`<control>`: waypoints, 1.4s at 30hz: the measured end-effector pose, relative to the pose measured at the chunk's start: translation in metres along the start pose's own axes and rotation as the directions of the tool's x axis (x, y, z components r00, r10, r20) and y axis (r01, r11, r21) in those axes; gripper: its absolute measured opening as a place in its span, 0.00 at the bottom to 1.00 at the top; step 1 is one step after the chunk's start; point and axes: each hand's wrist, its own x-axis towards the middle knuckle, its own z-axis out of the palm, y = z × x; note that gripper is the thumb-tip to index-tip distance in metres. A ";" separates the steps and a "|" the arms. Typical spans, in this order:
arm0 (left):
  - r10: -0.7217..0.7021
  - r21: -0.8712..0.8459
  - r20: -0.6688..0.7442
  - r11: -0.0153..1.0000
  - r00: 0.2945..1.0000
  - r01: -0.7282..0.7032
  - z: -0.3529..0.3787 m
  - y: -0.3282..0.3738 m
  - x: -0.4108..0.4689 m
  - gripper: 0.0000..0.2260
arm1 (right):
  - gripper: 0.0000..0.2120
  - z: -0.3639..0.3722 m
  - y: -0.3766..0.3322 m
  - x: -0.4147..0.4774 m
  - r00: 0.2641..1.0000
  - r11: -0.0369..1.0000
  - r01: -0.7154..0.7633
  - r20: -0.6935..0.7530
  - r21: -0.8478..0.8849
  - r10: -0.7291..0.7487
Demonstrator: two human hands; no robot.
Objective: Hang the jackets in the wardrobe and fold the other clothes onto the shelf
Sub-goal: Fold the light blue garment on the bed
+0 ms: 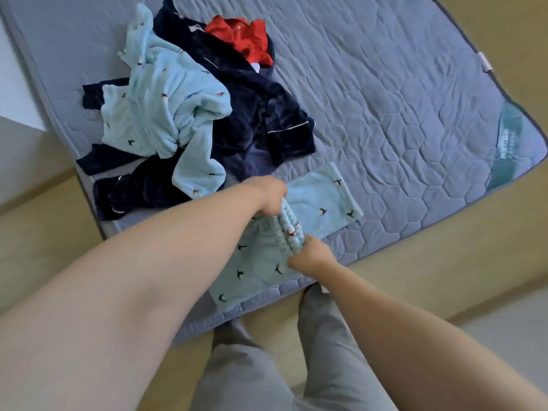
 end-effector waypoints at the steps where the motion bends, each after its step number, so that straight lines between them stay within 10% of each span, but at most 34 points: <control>1: -0.010 -0.030 -0.022 1.000 1.000 0.010 -0.005 0.008 0.021 0.23 | 0.09 -0.021 0.010 0.017 1.000 1.000 -0.012 -0.011 0.026 0.013; 20: -0.096 -0.186 -0.232 0.981 0.968 0.053 0.009 0.082 0.281 0.14 | 0.08 -0.155 0.134 0.209 0.988 0.990 -0.119 -0.085 0.070 0.125; 26: -0.091 -0.148 -0.228 0.987 0.969 0.058 0.021 0.085 0.302 0.20 | 0.37 -0.158 0.138 0.227 0.993 0.989 -0.122 0.011 0.088 0.121; 37: -0.411 -0.643 0.005 0.697 0.912 0.318 0.046 0.067 0.318 0.20 | 0.44 -0.178 0.113 0.271 0.929 0.962 -0.179 0.357 0.205 0.097; 42: -0.430 -0.490 -0.587 0.863 0.686 0.122 0.096 0.070 0.264 0.21 | 0.47 -0.178 0.098 0.285 0.937 0.945 -0.204 0.332 0.257 0.112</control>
